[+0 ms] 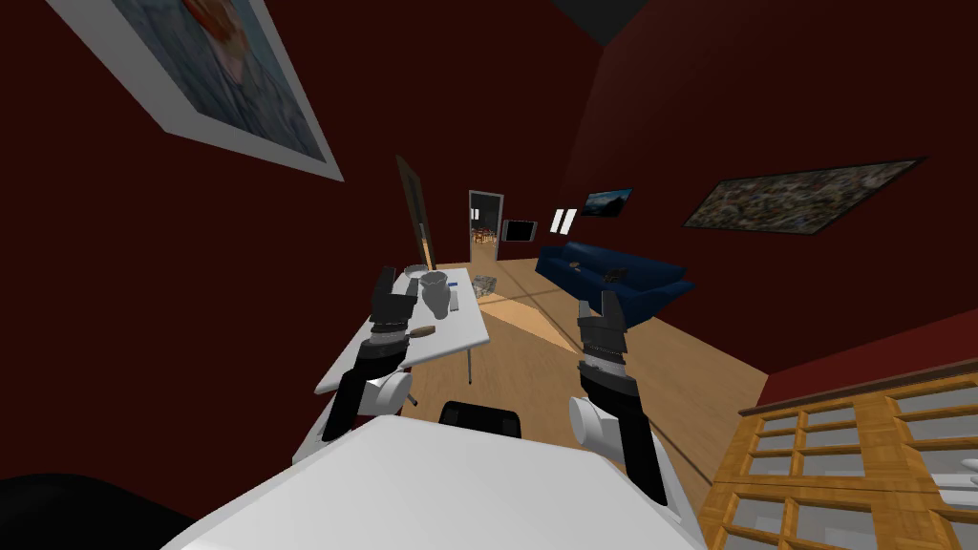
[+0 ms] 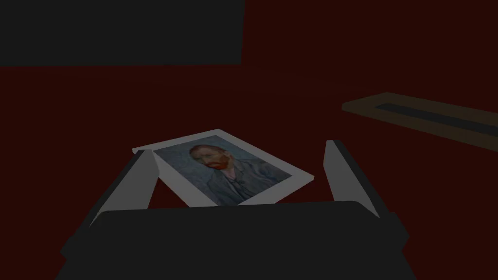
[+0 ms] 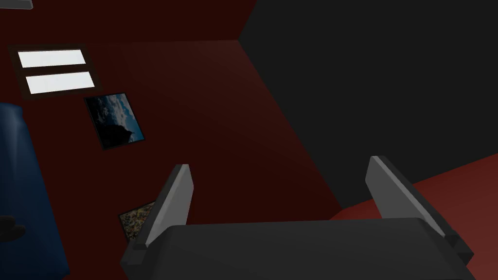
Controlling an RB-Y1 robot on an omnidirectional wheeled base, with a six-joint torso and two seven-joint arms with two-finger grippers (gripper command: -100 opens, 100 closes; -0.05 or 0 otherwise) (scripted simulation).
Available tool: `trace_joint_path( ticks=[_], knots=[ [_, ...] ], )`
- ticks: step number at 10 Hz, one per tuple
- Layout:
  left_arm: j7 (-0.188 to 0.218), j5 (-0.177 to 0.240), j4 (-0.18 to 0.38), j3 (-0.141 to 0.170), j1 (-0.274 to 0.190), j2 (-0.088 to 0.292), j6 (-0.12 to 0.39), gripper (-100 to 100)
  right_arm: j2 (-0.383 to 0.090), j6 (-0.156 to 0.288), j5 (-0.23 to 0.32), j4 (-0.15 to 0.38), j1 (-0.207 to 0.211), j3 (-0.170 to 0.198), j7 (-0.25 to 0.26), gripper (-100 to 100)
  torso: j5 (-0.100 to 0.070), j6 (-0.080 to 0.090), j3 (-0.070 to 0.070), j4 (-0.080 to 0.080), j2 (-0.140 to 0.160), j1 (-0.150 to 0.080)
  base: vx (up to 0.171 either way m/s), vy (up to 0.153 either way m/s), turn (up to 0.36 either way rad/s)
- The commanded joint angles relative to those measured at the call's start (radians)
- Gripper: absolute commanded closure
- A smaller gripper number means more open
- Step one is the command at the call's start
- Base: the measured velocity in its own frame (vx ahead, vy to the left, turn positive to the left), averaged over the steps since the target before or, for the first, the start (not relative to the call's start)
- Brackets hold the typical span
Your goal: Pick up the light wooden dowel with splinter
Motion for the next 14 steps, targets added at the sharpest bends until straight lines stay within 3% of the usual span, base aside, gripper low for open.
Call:
trace_joint_path(
  ticks=[1,4,5,7,10,13,14],
  knots=[
    [0.013,0.016,-0.003,0.02,0.012,0.036,0.036,-100,0.0,0.0,0.0,0.0,0.0,0.0,0.0,0,0.0,0.0,0.0,0.0,0.0,0.0,-0.044,-0.023,-0.005],
    [0.042,0.055,-0.007,0.064,0.038,0.095,0.112,-100,0.0,0.0,0.0,0.0,0.0,0.0,0.0,0,0.0,0.0,0.002,0.001,0.004,-0.002,-0.051,-0.029,-0.01],
    [0.042,0.055,-0.007,0.064,0.038,0.095,0.121,-100,0.0,0.0,0.0,0.0,0.0,0.0,0.0,0,0.0,0.0,0.002,0.001,0.003,-0.001,-0.02,-0.011,-0.004],
    [0.068,0.09,-0.007,0.103,0.059,0.142,0.184,-100,0.0,0.0,0.0,0.0,0.0,0.0,0.0,0,0.0,0.0,0.001,0.0,0.001,0.0,-0.01,-0.008,-0.018],
    [0.082,0.11,-0.005,0.124,0.07,0.167,0.245,-100,0.0,0.0,0.0,0.0,0.0,0.0,0.0,0,0.0,0.0,0.0,0.0,0.0,0.0,-0.004,-0.006,-0.013],
    [0.113,0.155,0.001,0.169,0.09,0.22,0.329,-100,0.0,0.0,0.0,0.0,0.0,0.0,0.0,0,0.0,0.0,0.0,0.0,0.0,0.0,-0.001,-0.006,-0.023],
    [0.113,0.155,0.001,0.169,0.09,0.22,0.345,-100,0.0,0.0,0.0,0.0,0.0,0.0,0.0,0,0.0,0.0,0.0,0.0,0.0,0.0,0.0,0.0,0.0]
  ],
)
